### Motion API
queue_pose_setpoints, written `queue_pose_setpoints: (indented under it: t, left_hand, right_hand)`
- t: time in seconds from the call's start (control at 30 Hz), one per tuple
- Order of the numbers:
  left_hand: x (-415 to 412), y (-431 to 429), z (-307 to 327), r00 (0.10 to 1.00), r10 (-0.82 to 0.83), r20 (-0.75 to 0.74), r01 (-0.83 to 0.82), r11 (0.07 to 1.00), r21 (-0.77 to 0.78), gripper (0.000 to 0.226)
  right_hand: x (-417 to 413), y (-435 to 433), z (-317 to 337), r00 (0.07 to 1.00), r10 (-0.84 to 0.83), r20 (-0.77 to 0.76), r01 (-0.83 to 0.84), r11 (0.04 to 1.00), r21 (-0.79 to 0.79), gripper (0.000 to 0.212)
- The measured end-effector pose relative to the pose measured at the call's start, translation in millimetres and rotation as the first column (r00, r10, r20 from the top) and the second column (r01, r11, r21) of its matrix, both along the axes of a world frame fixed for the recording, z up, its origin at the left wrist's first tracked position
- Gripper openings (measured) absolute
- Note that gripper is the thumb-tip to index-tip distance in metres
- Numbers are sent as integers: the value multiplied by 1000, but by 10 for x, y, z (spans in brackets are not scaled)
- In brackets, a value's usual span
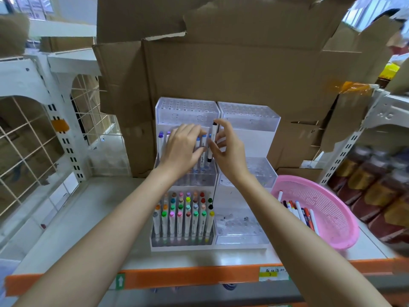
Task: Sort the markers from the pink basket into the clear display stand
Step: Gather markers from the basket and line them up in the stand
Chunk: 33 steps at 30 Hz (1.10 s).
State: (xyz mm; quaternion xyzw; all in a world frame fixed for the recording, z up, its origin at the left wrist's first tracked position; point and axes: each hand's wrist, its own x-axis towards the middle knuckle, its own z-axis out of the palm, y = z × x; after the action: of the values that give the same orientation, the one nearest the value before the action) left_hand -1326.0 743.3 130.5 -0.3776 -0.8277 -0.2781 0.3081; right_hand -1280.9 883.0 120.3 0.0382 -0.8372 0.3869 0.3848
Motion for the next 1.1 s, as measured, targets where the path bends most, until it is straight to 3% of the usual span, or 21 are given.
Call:
queue_pose_setpoints:
  t: [0.17, 0.33, 0.5, 0.8, 1.1]
  left_hand:
    - [32, -10, -1, 1000, -24, 16, 23, 998, 56, 21]
    - [79, -58, -47, 994, 8, -112, -12, 999, -35, 38]
    - [78, -98, -87, 991, 0, -135, -4, 999, -32, 40]
    - [60, 2, 48, 1000, 23, -6, -23, 999, 45, 23]
    - [38, -3, -25, 999, 41, -24, -41, 999, 11, 22]
  right_hand:
    - [8, -5, 4, 1000, 4, 7, -4, 1000, 6, 44]
    - [10, -2, -6, 1000, 0, 12, 0, 1000, 19, 45]
    - [16, 7, -13, 1000, 0, 19, -1, 1000, 20, 44]
    - [17, 7, -2, 1000, -10, 20, 9, 999, 45, 45]
    - [29, 1, 11, 1000, -21, 11, 21, 999, 48, 44]
